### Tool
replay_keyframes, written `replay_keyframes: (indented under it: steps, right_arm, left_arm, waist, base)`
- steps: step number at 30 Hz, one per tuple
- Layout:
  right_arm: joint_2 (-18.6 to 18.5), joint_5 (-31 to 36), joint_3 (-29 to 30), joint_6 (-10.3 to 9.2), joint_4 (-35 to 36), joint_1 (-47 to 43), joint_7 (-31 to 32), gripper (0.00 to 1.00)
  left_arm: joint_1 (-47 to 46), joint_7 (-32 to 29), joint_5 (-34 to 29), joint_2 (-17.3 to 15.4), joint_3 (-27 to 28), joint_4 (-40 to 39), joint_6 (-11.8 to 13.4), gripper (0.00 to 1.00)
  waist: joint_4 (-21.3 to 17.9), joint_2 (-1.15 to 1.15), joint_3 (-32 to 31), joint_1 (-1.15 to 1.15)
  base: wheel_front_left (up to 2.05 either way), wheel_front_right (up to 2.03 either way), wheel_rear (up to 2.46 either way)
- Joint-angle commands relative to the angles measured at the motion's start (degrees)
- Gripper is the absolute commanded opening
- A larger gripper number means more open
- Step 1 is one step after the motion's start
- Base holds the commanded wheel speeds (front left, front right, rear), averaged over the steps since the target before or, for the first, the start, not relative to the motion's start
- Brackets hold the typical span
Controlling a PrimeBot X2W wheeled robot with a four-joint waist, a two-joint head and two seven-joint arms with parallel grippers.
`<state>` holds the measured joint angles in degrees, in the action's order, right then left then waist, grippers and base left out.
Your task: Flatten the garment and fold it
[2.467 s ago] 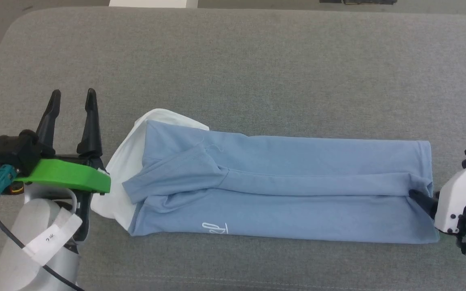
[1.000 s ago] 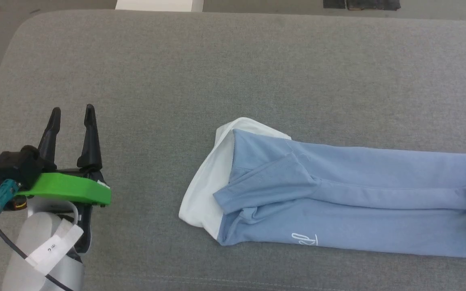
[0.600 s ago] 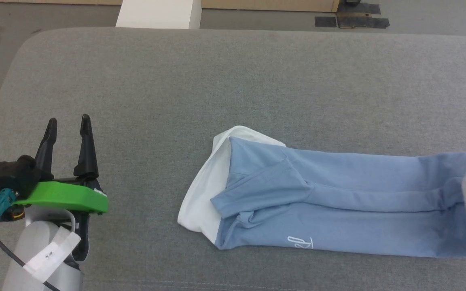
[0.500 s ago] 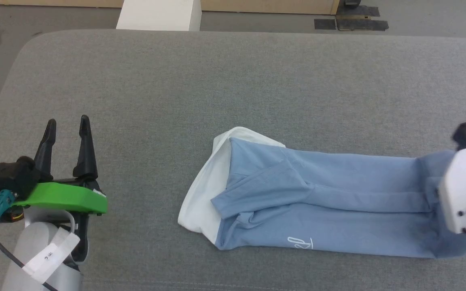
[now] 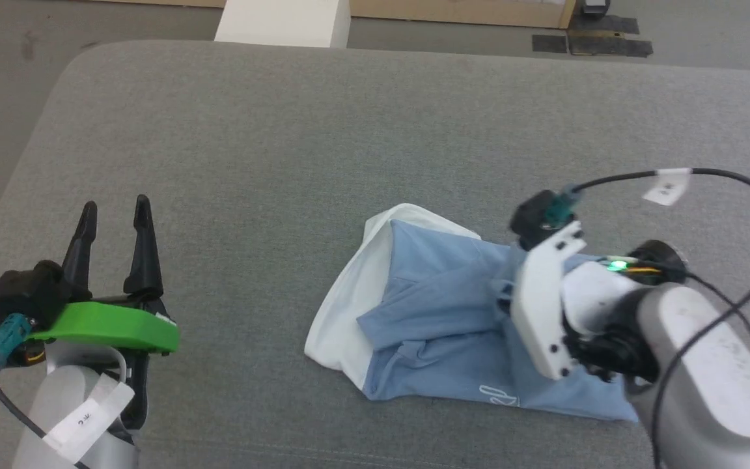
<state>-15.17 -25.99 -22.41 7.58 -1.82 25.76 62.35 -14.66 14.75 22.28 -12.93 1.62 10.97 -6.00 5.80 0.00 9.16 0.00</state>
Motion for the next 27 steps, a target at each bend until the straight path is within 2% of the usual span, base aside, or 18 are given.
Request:
replay_keyframes:
  steps: [1, 10, 20, 22, 23, 27]
  right_arm:
    - [1.06, -0.56, -1.72, -0.09, -1.49, 1.79, -1.32, 0.00]
    - [6.98, 0.49, -8.85, -0.09, -14.45, 8.38, -9.24, 0.00]
    - [10.56, 3.51, -9.97, -0.09, -30.95, 11.85, -16.50, 0.00]
    - [11.26, 2.37, -9.84, -0.09, -32.33, 12.16, -18.15, 0.47]
    - [11.56, 1.68, -10.35, -0.09, -32.67, 12.45, -18.94, 1.00]
    - [12.13, -2.30, -12.94, -0.09, -31.84, 13.75, -21.13, 1.00]
  left_arm:
    - [0.85, 0.25, -0.04, 0.18, -0.01, 0.20, 0.10, 1.00]
    - [0.56, 0.25, 0.32, 0.95, -0.15, 0.22, -0.10, 1.00]
    - [-0.11, 0.25, 0.39, 1.94, -0.04, 0.26, -0.41, 1.00]
    - [-0.10, 0.25, 0.37, 1.97, 0.17, 0.30, -0.46, 1.00]
    - [-0.01, 0.25, 0.37, 1.92, 0.34, 0.36, -0.49, 1.00]
    - [0.15, 0.25, 0.25, 1.88, 0.53, 0.75, -0.58, 1.00]
  waist:
    - [0.99, 0.00, 0.00, 0.00]
    - [3.92, 0.00, 1.23, 0.00]
    - [5.51, 0.00, 2.91, 0.00]
    - [5.33, 0.00, 3.02, 0.00]
    - [5.06, 0.00, 2.96, 0.00]
    - [3.94, 0.00, 2.33, 0.00]
  base:
    - [0.00, 0.00, 0.00]
    - [0.00, 0.00, 0.00]
    - [0.00, 0.00, 0.00]
    - [0.00, 0.00, 0.00]
    - [0.00, 0.00, 0.00]
    - [0.00, 0.00, 0.00]
